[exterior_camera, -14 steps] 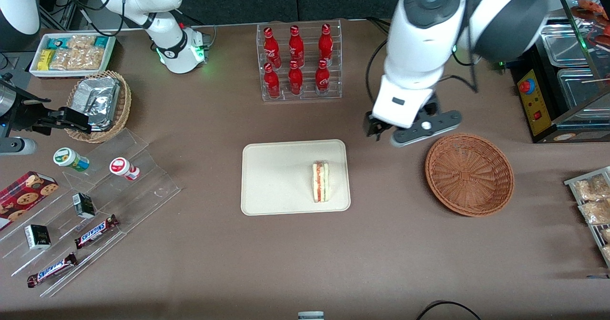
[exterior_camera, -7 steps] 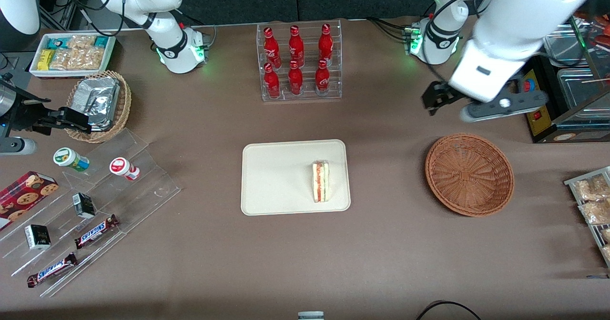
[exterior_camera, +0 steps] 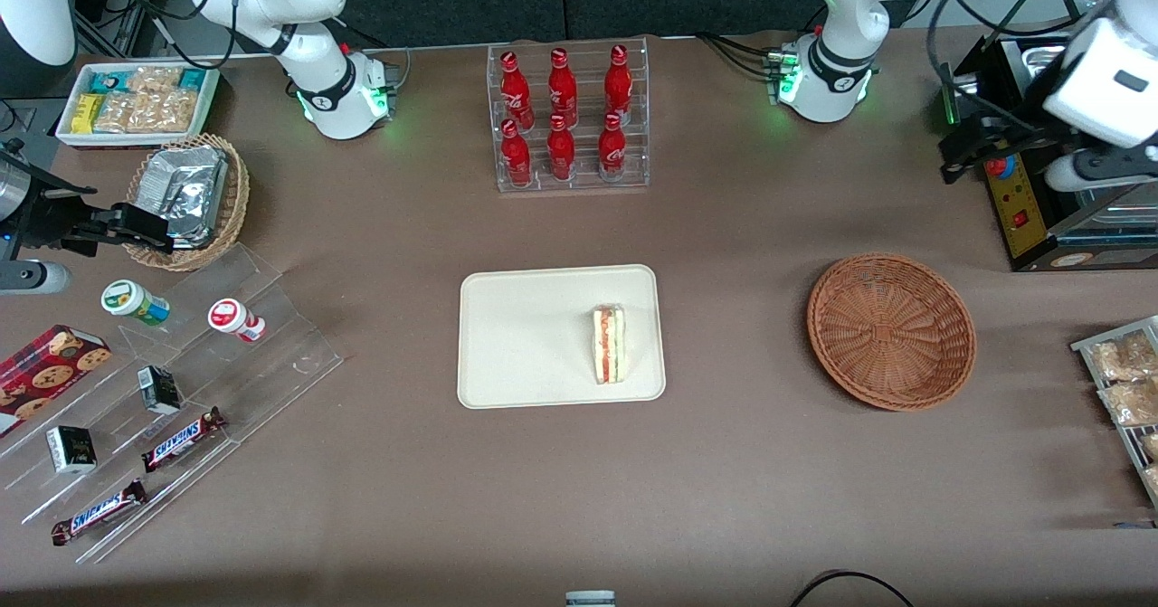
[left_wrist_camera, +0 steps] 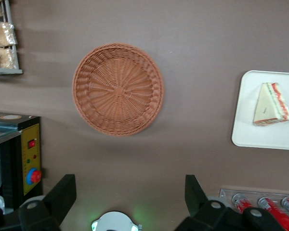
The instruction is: Place sandwich from basket to tray
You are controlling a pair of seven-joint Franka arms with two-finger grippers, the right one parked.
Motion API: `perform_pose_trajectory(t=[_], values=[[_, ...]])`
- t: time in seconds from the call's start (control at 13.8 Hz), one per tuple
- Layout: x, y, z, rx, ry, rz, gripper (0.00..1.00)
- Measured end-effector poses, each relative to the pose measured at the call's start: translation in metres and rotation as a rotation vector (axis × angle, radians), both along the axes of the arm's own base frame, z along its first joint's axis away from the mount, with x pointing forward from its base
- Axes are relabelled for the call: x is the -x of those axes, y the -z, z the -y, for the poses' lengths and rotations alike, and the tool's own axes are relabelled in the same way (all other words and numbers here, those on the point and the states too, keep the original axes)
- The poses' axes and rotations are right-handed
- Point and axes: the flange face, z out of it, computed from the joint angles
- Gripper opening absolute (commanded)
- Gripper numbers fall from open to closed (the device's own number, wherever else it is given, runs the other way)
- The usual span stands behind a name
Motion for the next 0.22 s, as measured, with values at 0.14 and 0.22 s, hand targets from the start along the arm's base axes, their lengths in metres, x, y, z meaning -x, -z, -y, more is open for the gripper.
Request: perform_pose_trajectory(t=[0.14,0.22], values=[[-0.0015,0.0046,-0.0051,0.0,0.011,-0.01,1.0],[-0.0021,0.0065,-0.0048,0.0,0.019,-0.015,1.0]])
